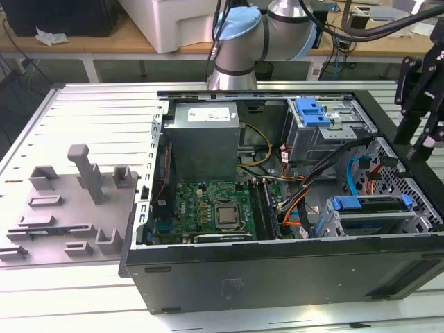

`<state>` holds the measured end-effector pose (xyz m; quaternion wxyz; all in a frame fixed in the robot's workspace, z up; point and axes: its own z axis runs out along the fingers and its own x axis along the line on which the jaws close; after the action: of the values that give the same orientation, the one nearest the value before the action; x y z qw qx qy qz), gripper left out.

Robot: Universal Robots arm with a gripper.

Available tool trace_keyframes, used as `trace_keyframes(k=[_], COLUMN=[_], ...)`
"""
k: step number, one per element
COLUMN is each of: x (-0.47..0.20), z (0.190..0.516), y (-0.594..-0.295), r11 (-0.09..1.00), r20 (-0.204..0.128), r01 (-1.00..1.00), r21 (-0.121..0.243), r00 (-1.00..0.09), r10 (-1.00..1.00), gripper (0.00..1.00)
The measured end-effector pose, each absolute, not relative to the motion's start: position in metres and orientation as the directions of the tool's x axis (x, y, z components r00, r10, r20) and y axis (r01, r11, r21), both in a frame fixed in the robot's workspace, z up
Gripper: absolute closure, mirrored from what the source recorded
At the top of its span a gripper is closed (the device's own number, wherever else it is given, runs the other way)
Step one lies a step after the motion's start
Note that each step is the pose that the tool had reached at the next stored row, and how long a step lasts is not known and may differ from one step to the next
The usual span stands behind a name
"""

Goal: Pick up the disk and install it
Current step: 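Insert the first disk wire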

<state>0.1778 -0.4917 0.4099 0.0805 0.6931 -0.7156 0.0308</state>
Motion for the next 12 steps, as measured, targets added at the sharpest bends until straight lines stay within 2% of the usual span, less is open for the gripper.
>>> trace_keyframes(k=[11, 12], x=[0.197, 0.197], z=[0.402, 0.401], y=[-0.482, -0.479], r11=[0.071, 0.072], r20=[0.207, 0.225], r01=[-0.995, -0.995], r21=[0.065, 0.063], r00=[-0.056, -0.056], r10=[-0.977, -0.973], gripper=[0.56, 0.56])
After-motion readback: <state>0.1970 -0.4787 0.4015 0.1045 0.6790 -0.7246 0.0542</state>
